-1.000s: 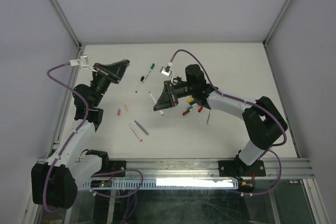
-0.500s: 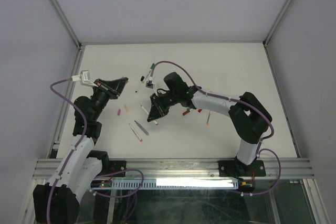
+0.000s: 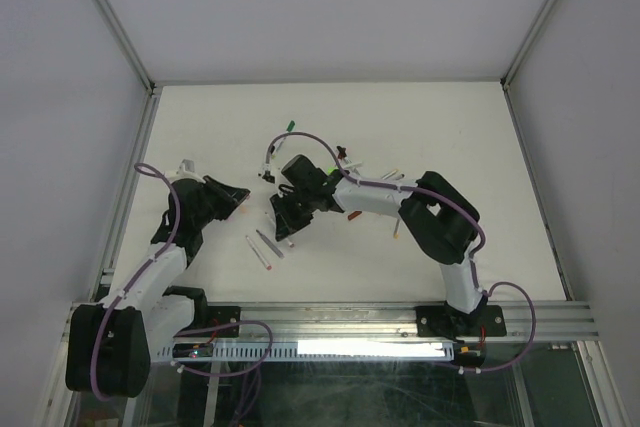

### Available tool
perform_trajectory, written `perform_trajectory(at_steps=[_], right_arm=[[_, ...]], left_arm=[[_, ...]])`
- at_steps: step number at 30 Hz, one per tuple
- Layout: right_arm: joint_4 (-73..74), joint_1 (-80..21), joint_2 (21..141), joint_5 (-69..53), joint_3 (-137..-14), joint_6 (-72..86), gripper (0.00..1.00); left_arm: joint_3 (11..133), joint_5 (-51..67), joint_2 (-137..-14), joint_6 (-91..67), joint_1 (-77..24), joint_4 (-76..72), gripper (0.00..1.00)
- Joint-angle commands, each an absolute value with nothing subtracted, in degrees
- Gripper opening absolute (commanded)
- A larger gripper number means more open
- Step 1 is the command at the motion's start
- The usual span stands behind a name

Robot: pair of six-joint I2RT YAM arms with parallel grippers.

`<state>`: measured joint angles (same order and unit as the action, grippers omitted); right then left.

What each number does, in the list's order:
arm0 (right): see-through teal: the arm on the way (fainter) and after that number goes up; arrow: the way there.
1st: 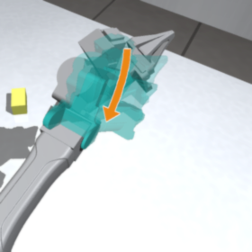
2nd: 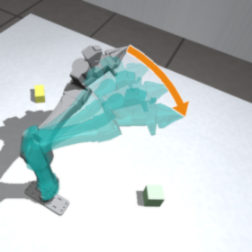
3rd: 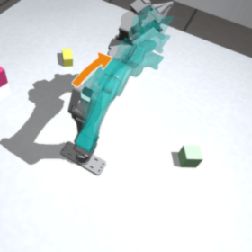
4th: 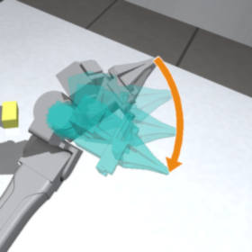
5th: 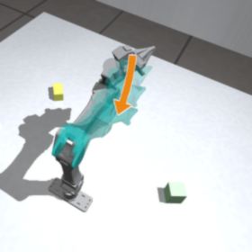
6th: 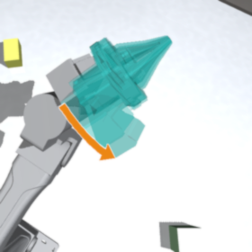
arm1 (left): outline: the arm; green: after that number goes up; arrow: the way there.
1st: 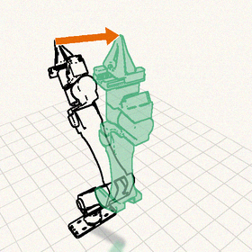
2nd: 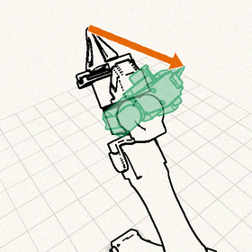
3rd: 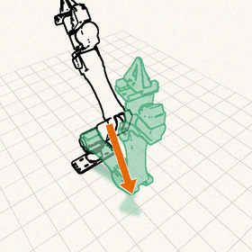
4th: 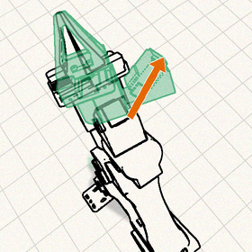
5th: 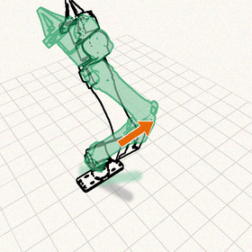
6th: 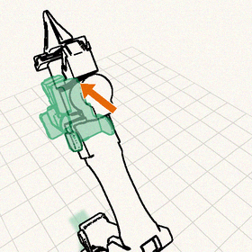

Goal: Open the pen caps
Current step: Place the pen at the center of the board.

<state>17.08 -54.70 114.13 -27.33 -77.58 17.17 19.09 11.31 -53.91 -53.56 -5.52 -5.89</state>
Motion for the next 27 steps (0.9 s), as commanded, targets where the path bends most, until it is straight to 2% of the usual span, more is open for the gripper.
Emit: perform_trajectory(at_steps=[1,5,10,27], right_arm=[[17.8,-54.8,115.3,-23.6,-80.0,20.0,0.18],[18.9,-54.9,117.4,-24.7,-80.8,20.4,0.21],[19.7,-55.1,117.9,-24.4,-81.3,20.6,0.30],[20.5,-55.1,115.4,-25.3,-82.3,17.0,0.33]], left_arm=[[22.1,9.5,-55.4,-53.9,-5.1,-6.1,0.00],[22.4,8.6,-56.8,-53.7,-5.2,-6.7,0.00],[23.2,8.5,-61.3,-54.0,-5.2,-6.8,0.00],[27.3,6.3,-71.9,-53.9,-8.4,-7.0,0.00]])
